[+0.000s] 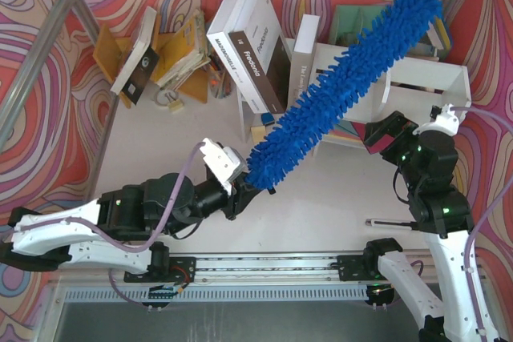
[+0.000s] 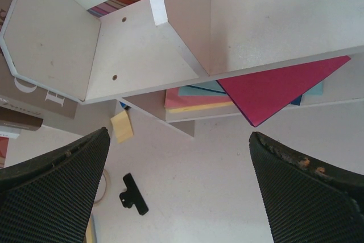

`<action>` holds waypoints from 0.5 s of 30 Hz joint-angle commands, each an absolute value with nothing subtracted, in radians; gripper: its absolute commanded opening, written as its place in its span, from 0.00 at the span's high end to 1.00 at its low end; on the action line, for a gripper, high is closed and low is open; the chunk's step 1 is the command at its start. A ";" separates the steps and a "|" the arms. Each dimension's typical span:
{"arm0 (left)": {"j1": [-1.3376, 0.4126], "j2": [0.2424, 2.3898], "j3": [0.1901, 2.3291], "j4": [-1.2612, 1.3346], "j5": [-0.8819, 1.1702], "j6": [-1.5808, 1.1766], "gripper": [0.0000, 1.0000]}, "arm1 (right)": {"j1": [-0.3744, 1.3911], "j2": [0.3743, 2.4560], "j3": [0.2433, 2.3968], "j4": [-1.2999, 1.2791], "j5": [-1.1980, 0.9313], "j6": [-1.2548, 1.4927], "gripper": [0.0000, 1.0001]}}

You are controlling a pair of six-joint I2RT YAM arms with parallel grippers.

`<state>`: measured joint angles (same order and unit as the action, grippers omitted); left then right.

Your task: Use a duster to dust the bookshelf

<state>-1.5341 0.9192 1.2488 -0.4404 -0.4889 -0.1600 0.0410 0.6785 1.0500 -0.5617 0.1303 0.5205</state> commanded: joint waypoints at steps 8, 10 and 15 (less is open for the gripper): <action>-1.538 0.990 1.229 -0.454 -0.633 -0.220 1.00 | 0.043 0.679 1.114 -0.552 0.139 0.502 0.01; -1.537 0.984 1.191 -0.462 -0.628 -0.241 1.00 | 0.042 0.683 1.119 -0.552 0.139 0.500 0.01; -1.532 0.942 1.099 -0.450 -0.617 -0.274 1.00 | 0.043 0.688 1.114 -0.547 0.130 0.507 0.01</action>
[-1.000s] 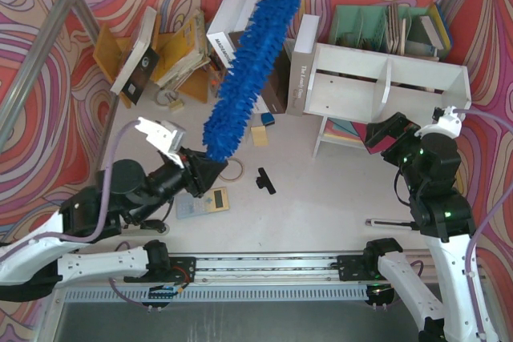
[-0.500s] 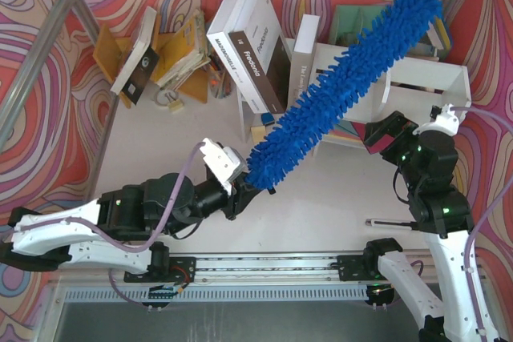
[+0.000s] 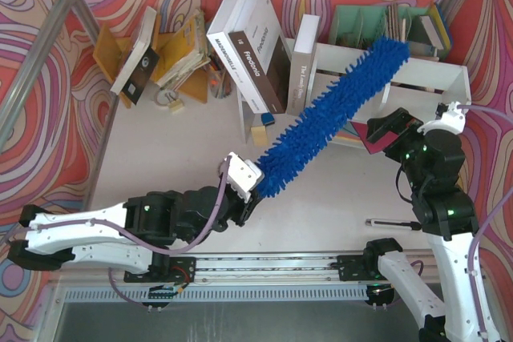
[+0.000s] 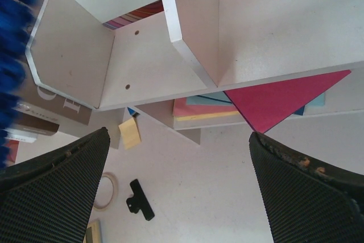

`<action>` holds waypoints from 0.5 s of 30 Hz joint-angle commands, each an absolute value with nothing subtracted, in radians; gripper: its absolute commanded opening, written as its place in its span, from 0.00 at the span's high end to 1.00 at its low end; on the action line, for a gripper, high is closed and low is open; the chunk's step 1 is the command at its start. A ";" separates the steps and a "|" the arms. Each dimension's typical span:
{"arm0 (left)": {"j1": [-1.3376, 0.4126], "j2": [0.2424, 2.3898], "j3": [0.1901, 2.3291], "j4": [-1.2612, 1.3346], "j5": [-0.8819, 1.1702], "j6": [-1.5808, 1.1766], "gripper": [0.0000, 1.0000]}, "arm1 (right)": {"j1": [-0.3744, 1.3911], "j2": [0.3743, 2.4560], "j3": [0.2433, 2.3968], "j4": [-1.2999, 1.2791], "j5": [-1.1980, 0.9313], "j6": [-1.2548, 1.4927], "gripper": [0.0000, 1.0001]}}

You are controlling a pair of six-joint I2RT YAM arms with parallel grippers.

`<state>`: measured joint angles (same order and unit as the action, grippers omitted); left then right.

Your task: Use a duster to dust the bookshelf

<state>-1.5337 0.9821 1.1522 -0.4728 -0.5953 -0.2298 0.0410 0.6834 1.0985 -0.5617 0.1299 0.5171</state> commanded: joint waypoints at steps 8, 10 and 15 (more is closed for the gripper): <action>-1.466 0.944 0.972 -0.428 -0.528 -0.363 1.00 | 0.042 0.684 1.106 -0.546 0.129 0.512 0.01; -1.457 0.951 0.934 -0.410 -0.518 -0.384 1.00 | 0.043 0.682 1.104 -0.548 0.132 0.509 0.01; -1.447 0.953 0.870 -0.393 -0.515 -0.434 1.00 | 0.043 0.682 1.097 -0.549 0.133 0.510 0.01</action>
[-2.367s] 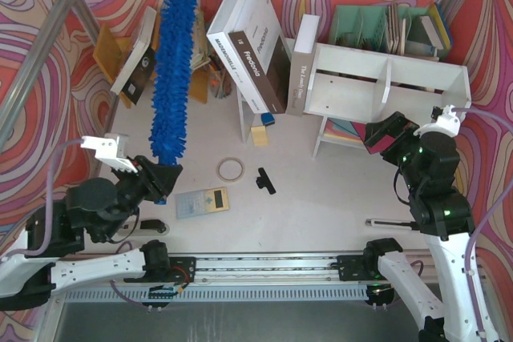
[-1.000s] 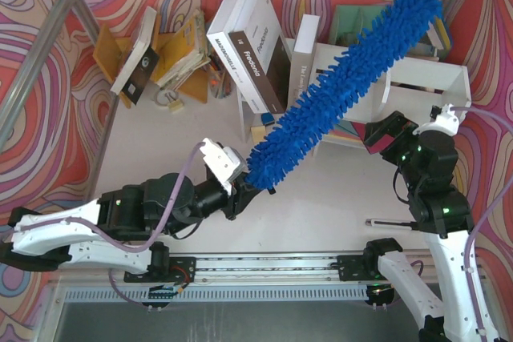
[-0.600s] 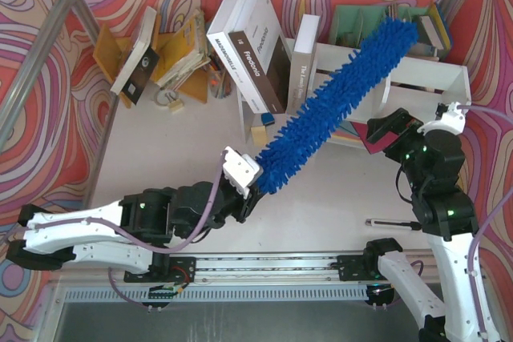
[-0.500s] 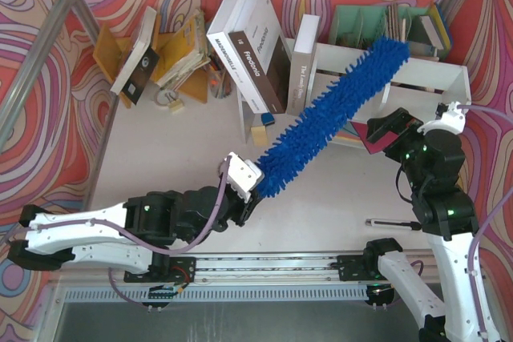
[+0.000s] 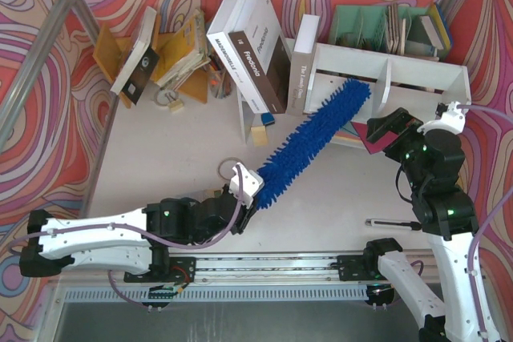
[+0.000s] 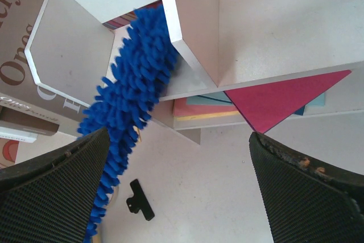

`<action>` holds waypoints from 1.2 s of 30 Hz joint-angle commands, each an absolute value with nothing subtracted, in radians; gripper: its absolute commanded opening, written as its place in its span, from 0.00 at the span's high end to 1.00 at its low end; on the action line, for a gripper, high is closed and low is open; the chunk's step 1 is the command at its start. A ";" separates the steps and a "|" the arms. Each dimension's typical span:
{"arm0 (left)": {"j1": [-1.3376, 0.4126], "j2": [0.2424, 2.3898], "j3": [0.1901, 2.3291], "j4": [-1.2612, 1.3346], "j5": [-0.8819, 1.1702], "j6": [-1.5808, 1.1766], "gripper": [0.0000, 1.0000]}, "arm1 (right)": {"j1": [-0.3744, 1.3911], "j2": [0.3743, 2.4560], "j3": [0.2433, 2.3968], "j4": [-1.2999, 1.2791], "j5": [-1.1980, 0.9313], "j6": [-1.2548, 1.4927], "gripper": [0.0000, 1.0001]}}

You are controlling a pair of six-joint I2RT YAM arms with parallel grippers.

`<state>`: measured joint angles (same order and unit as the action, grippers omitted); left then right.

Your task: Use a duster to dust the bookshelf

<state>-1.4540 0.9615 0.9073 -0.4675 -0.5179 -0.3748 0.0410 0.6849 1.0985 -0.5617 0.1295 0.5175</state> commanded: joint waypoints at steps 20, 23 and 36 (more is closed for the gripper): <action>-1.533 1.010 0.941 -0.463 -0.631 -0.476 1.00 | 0.043 0.668 1.067 -0.550 0.135 0.515 0.01; -1.533 0.923 0.928 -0.509 -0.737 -0.506 1.00 | 0.043 0.666 1.063 -0.546 0.127 0.519 0.01; -1.532 1.132 1.015 -0.398 -0.585 -0.476 1.00 | 0.043 0.659 1.075 -0.559 0.129 0.523 0.01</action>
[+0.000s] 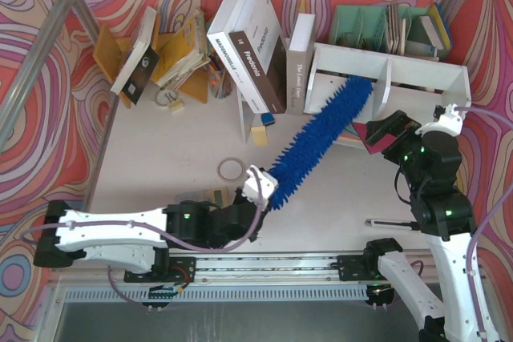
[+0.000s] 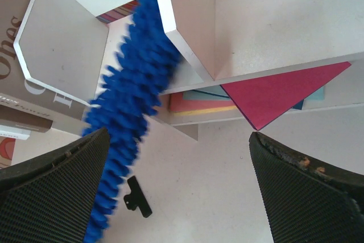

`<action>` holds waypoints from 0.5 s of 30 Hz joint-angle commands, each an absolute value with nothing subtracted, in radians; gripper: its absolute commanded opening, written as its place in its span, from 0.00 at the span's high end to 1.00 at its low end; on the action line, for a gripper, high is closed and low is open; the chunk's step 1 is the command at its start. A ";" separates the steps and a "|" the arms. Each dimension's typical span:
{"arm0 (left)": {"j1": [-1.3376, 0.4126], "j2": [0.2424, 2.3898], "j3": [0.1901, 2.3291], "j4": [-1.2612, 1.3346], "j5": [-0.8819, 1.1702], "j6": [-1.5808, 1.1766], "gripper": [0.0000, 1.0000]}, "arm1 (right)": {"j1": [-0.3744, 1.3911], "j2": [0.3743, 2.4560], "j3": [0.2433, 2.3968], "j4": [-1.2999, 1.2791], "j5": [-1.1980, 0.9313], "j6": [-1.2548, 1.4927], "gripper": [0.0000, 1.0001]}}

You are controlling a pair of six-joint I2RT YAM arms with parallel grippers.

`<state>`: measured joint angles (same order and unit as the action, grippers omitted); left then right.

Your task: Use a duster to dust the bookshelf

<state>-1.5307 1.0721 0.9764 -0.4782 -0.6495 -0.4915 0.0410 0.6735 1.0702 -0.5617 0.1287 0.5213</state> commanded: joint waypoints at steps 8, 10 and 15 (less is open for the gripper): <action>-1.566 1.186 1.057 -0.345 -0.532 -0.443 1.00 | 0.043 0.656 1.073 -0.562 0.136 0.514 0.01; -1.577 1.171 1.062 -0.322 -0.520 -0.423 1.00 | 0.043 0.658 1.076 -0.560 0.136 0.515 0.01; -1.607 1.136 1.081 -0.298 -0.528 -0.392 1.00 | 0.042 0.658 1.083 -0.559 0.139 0.511 0.01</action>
<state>-1.5639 1.1816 1.0317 -0.4232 -0.5774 -0.4862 0.0410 0.6624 1.0702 -0.5625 0.1295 0.5209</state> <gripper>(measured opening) 0.346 0.987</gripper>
